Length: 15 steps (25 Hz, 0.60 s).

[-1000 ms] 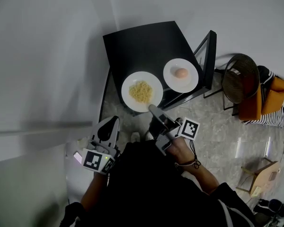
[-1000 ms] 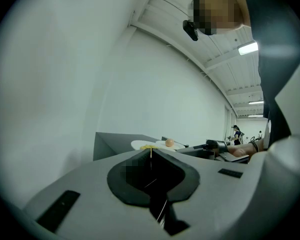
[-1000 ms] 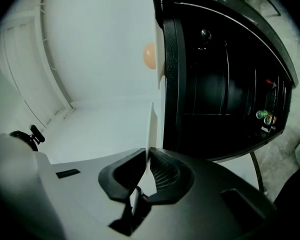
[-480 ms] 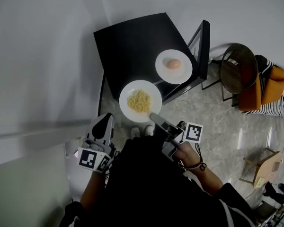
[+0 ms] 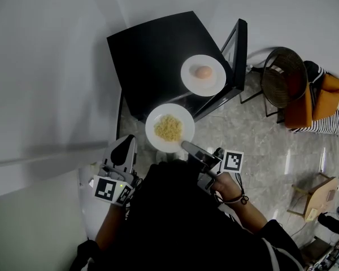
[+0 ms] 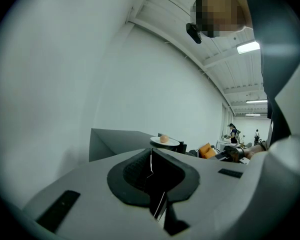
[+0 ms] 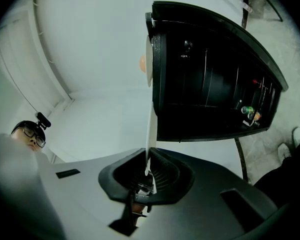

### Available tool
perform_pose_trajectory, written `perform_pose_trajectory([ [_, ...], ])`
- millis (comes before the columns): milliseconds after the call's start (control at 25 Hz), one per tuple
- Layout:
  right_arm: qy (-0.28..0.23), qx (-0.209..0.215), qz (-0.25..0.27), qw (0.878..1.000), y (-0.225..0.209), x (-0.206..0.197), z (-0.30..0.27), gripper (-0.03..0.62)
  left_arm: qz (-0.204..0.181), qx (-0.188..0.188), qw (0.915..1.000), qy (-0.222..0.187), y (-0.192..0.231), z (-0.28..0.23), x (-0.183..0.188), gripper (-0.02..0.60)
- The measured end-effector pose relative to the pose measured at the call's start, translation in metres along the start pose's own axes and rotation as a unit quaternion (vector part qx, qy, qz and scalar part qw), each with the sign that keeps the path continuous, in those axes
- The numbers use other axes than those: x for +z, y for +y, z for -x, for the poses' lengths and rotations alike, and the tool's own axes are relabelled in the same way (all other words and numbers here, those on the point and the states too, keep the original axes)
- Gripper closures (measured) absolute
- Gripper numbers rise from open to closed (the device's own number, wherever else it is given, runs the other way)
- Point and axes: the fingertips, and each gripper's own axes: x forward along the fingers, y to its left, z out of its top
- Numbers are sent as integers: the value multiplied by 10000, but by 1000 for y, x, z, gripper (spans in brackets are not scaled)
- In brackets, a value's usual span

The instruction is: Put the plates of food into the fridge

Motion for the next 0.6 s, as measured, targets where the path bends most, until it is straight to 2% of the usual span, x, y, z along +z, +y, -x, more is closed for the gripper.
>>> perform_pose_trajectory([
  [320, 2, -336, -9, 9994, -31, -5, 15, 551, -45, 27, 10000, 29, -16, 8, 1, 554],
  [600, -195, -414, 66, 9989, -58, 5, 10, 553, -27, 56, 10000, 76, -18, 15, 4, 554],
])
